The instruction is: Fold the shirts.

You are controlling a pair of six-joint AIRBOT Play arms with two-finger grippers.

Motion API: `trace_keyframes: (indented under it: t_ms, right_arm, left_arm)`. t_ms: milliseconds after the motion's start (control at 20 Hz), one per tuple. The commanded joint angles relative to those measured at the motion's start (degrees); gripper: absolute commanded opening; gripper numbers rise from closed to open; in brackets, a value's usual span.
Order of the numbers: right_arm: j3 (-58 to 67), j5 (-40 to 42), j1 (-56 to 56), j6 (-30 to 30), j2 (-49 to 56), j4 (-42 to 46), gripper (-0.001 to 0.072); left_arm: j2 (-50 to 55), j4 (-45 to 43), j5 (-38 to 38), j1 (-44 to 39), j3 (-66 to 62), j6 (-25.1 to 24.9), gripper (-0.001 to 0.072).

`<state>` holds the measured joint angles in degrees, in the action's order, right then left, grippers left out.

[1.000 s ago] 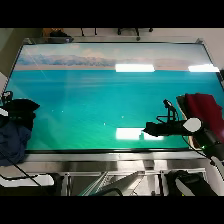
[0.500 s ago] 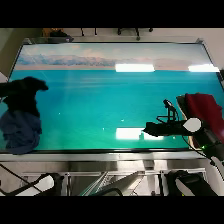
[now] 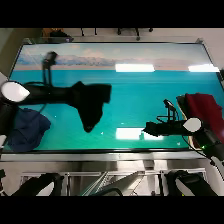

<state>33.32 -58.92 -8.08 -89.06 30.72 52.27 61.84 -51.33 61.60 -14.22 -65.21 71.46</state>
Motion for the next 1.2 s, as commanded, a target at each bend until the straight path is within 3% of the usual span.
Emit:
trace_keyframes:
  t_ms: [0, 50, 100, 150, 200, 350, 550, 700, 850, 1000, 1150]
  right_arm:
    - [0.02, 1.14, 0.02, -0.07, -0.04, -0.02, 0.0028]
    - [0.04, 1.27, 0.07, -0.07, -0.04, 0.02, 0.0038]
    - [0.04, 1.22, 0.17, -0.02, -0.04, 0.04, 0.0189]
    - [0.13, 1.01, 0.50, 0.04, -0.07, 0.07, 0.0445]
    - [0.44, 1.03, 1.18, 1.03, -0.07, -0.02, 0.0497]
    - [1.88, 1.18, 4.68, 3.72, 0.76, -0.02, 0.0496]
    - [3.67, 2.80, 8.39, 15.69, 7.41, -6.23, 0.0497]
    - [3.67, 2.34, 6.01, 27.78, 14.27, -17.94, 0.0503]
    - [3.67, 3.87, 1.36, 35.12, 21.29, -26.93, 0.0503]
    - [3.67, 5.11, -2.45, 43.21, 27.61, -37.27, 0.0503]
    - [3.67, 5.66, -3.08, 49.44, 31.45, -45.64, 0.0502]
  left_arm:
    - [-0.66, 0.35, -5.90, -8.98, 5.81, 2.16, 0.0393]
    - [-0.68, 0.33, -5.88, -8.96, 5.62, 4.15, 0.0704]
    - [-0.96, 0.28, -4.76, -7.98, 4.94, 5.31, 0.0700]
    - [-1.46, -0.04, -2.78, -6.14, 3.93, 5.35, 0.0699]
    - [-2.21, -0.13, -0.72, -3.85, 3.30, 5.33, 0.0699]
    - [-5.99, -0.11, 3.08, 5.97, 7.76, 5.35, 0.0699]
    - [-9.90, 1.44, 2.67, 12.26, 23.85, 5.01, 0.0698]
    - [-9.79, 6.56, -3.21, 9.22, 34.93, 2.86, 0.0698]
    - [-6.10, 11.30, -12.66, 1.53, 41.13, 1.36, 0.0698]
    - [0.66, 13.97, -21.44, -5.11, 41.70, 0.98, 0.0698]
    - [7.69, 13.79, -22.56, -6.45, 38.21, 0.48, 0.0698]
